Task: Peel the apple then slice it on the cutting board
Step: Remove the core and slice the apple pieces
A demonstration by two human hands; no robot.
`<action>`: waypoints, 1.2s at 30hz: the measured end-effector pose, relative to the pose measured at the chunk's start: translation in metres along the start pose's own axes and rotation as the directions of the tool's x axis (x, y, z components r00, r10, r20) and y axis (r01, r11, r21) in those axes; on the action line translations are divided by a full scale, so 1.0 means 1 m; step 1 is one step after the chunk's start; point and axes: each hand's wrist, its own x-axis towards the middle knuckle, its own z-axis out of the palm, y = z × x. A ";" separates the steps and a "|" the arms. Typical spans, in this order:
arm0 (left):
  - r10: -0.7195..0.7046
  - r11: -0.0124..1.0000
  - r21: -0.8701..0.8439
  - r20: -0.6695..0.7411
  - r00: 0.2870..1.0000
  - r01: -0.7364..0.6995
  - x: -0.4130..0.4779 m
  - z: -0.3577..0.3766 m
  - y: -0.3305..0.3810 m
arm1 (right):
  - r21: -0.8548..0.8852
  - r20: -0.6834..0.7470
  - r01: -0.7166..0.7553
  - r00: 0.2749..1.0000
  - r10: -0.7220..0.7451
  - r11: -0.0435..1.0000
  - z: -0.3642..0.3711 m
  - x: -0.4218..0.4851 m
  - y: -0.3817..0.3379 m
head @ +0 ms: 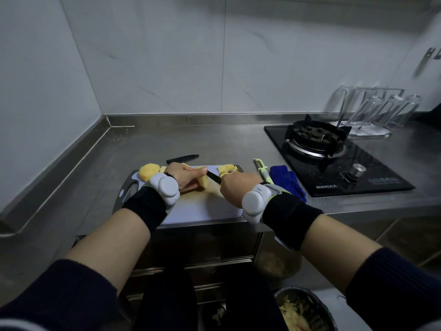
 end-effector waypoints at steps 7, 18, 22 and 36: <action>-0.013 0.999 0.032 -0.034 0.999 0.014 0.002 0.001 0.003 | -0.006 0.057 -0.073 0.996 0.073 0.997 0.010 0.017 -0.002; -0.149 0.988 0.027 -0.025 0.988 0.150 -0.020 -0.015 0.013 | 0.244 0.112 -0.052 0.993 0.025 0.968 0.031 0.019 0.016; -0.166 0.986 0.017 -0.052 0.985 0.167 -0.023 -0.020 0.012 | 0.278 0.143 -0.108 0.987 0.070 0.954 0.038 0.021 0.024; 0.393 0.681 0.676 -0.013 0.920 -0.281 -0.033 -0.049 0.003 | 0.377 0.096 -0.139 0.989 0.110 0.916 0.033 0.028 -0.002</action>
